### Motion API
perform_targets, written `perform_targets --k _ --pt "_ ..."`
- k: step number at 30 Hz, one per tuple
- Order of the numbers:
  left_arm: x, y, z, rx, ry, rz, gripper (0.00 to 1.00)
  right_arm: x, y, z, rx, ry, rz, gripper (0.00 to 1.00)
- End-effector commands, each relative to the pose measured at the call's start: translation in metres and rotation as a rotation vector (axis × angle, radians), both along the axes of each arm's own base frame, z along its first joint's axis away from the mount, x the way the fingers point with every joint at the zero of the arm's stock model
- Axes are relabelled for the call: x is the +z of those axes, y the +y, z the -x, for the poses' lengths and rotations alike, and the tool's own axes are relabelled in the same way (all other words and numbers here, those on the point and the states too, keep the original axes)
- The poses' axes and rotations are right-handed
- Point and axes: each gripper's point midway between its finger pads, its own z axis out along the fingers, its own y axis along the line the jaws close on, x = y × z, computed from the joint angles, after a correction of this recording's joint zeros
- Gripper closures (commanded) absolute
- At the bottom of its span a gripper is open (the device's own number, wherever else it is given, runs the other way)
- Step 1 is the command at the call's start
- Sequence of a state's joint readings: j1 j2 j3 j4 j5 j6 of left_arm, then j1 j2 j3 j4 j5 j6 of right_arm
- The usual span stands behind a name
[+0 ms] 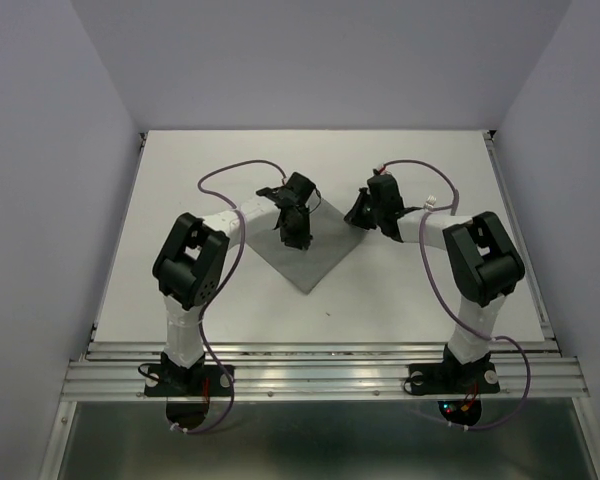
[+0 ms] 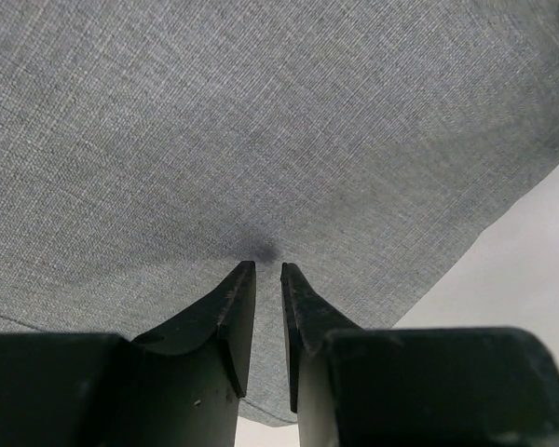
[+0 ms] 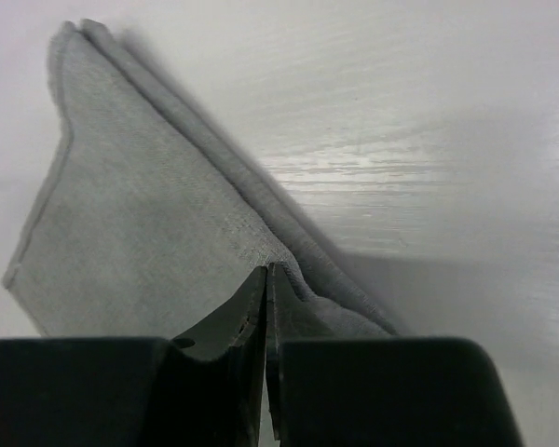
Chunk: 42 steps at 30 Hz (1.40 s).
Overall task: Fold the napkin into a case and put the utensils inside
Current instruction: Smooth out the upper triangle-folded napkin at the center of the board.
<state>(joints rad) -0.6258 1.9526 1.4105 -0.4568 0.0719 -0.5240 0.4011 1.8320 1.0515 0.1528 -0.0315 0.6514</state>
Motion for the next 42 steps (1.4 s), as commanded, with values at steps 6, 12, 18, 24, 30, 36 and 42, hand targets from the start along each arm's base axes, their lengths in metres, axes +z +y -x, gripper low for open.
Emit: perform_targets --k 6,12,18,24,30,36,42 --pt "0.002 0.003 0.015 -0.012 0.000 0.053 0.72 -0.045 -0.024 -0.010 -0.084 0.104 0.149 0.95" --pt "0.026 0.011 0.002 -0.001 -0.068 0.020 0.72 0.012 -0.006 -0.023 -0.021 0.002 0.078 0.95" --pt "0.054 0.046 -0.049 0.098 -0.134 0.028 0.71 0.044 0.014 -0.006 0.039 -0.054 0.046 0.94" --pt "0.031 0.087 -0.087 0.221 -0.100 -0.005 0.71 0.009 0.027 0.023 0.072 0.046 -0.011 0.94" --pt "-0.017 0.104 -0.079 0.266 -0.005 -0.061 0.72 -0.035 0.000 0.023 0.003 0.114 0.123 0.94" --pt "-0.042 0.110 -0.051 0.293 0.064 -0.072 0.72 -0.039 -0.022 0.008 -0.004 0.117 0.208 0.95" --pt "-0.042 0.090 -0.011 0.227 0.095 -0.018 0.74 -0.041 -0.030 -0.016 0.071 0.085 0.313 0.94"
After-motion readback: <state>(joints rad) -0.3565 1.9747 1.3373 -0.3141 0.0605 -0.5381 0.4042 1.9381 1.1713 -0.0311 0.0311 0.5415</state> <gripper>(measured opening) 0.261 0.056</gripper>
